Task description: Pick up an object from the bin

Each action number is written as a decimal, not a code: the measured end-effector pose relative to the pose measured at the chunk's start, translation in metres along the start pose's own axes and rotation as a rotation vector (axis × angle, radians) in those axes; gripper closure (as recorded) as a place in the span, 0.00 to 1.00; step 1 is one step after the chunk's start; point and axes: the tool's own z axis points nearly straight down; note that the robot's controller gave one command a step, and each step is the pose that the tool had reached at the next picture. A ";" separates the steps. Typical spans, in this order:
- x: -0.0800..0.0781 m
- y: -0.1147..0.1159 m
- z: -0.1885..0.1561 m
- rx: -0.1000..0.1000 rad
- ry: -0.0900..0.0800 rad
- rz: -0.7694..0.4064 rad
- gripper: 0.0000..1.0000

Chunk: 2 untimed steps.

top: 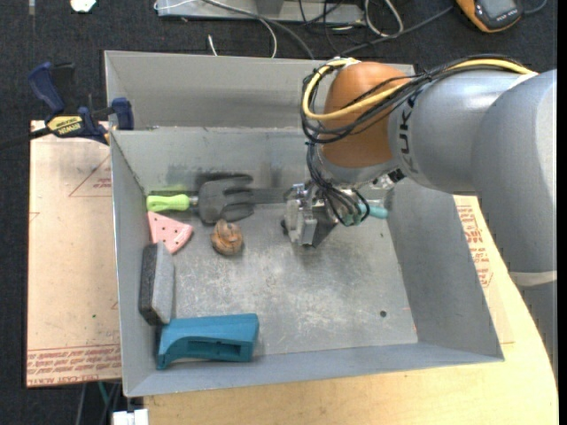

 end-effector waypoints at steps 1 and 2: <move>-0.001 0.000 -0.007 -0.001 -0.003 0.001 1.00; -0.001 0.000 -0.015 -0.002 -0.005 0.003 1.00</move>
Offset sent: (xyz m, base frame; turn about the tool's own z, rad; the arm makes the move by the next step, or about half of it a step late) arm 0.0005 0.0001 0.0167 0.0008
